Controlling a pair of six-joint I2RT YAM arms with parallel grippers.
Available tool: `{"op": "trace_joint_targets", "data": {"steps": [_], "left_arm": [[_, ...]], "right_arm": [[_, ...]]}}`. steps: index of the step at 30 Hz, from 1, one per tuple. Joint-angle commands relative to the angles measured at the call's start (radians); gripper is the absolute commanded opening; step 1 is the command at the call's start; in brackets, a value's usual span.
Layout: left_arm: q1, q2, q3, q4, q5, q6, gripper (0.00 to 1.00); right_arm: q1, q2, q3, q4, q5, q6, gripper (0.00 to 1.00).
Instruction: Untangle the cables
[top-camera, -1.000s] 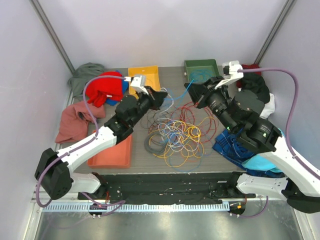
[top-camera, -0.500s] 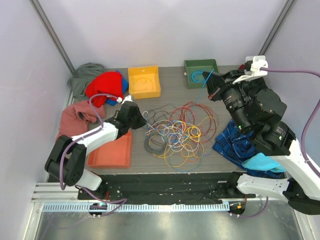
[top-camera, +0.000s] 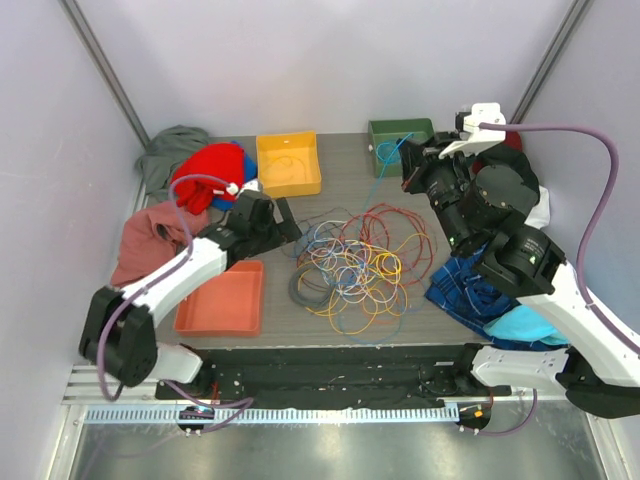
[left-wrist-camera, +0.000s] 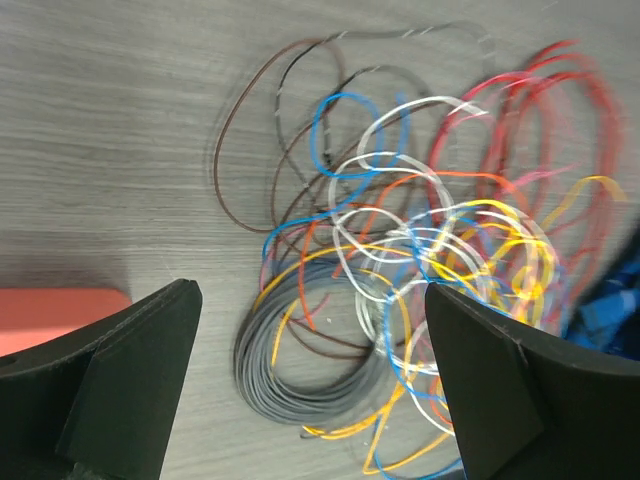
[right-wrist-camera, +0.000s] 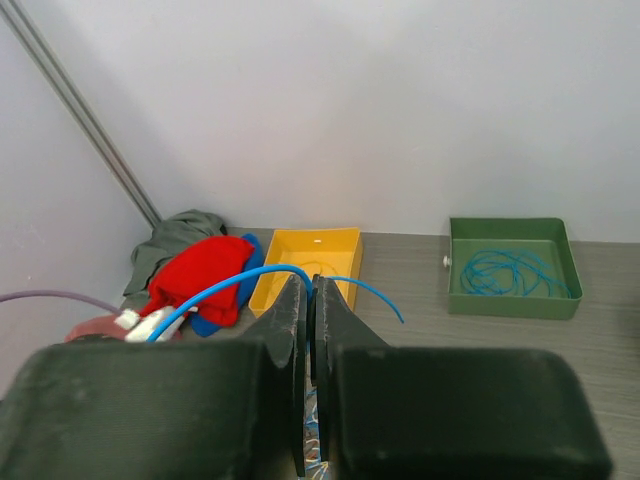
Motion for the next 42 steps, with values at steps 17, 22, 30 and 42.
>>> {"op": "trace_joint_targets", "data": {"steps": [17, 22, 30, 42], "left_arm": [[-0.337, -0.562, -0.443, 0.804, 0.206, 0.358, 1.00], [-0.403, -0.496, -0.431, 0.863, 0.225, 0.386, 1.00], [-0.432, -0.383, -0.405, 0.926, 0.291, 0.391, 1.00], [-0.449, -0.271, -0.357, 0.943, 0.348, 0.355, 0.81]], "right_arm": [[-0.001, 0.014, -0.018, 0.041, -0.019, 0.016, 0.01], [0.001, 0.014, -0.022, 0.041, -0.039, 0.022, 0.01], [-0.001, 0.004, -0.047, 0.044, -0.060, 0.038, 0.01], [-0.003, -0.006, -0.065, 0.044, -0.071, 0.045, 0.01]]}}
